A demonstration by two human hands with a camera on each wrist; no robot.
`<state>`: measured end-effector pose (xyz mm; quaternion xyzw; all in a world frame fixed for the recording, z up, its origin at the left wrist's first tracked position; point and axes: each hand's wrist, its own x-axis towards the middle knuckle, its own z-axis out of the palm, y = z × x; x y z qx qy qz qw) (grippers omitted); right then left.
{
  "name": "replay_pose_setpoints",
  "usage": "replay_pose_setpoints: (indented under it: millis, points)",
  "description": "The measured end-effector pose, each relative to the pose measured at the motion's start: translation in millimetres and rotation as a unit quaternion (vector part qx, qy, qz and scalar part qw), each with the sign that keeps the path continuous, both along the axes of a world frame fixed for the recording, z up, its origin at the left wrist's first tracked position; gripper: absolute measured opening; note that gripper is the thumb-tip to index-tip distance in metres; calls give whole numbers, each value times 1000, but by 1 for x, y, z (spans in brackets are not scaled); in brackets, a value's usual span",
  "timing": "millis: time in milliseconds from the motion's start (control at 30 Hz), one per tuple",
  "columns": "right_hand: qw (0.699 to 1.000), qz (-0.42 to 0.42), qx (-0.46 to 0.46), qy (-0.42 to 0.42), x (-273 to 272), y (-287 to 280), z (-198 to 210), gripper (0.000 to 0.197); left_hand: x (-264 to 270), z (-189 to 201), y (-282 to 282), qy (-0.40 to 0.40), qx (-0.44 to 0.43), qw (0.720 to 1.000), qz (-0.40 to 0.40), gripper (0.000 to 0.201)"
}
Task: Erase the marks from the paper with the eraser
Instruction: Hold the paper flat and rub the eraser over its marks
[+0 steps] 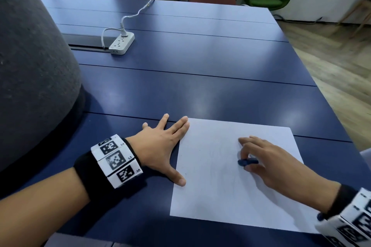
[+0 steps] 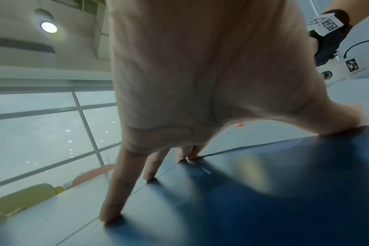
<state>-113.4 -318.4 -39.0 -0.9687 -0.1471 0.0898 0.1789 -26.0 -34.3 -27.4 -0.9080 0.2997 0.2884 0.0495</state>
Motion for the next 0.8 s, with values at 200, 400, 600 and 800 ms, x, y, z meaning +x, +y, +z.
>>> replay_pose_setpoints:
  millis: [200, 400, 600, 800]
  points:
    - [1000, -16, 4, 23, -1, 5, 4, 18, -5, 11, 7, -9, 25, 1000, -2, 118]
    - [999, -16, 3, 34, 0, 5, 3, 16, -71, -8, -30, -81, -68, 969, -224, 93]
    - [999, -5, 28, 34, 1, -1, 1, 23, -76, -23, -13, -77, -42, 979, -186, 90]
    - [999, -2, 29, 29, -2, 2, 5, 20, -62, -10, 13, -121, 13, 991, -63, 101]
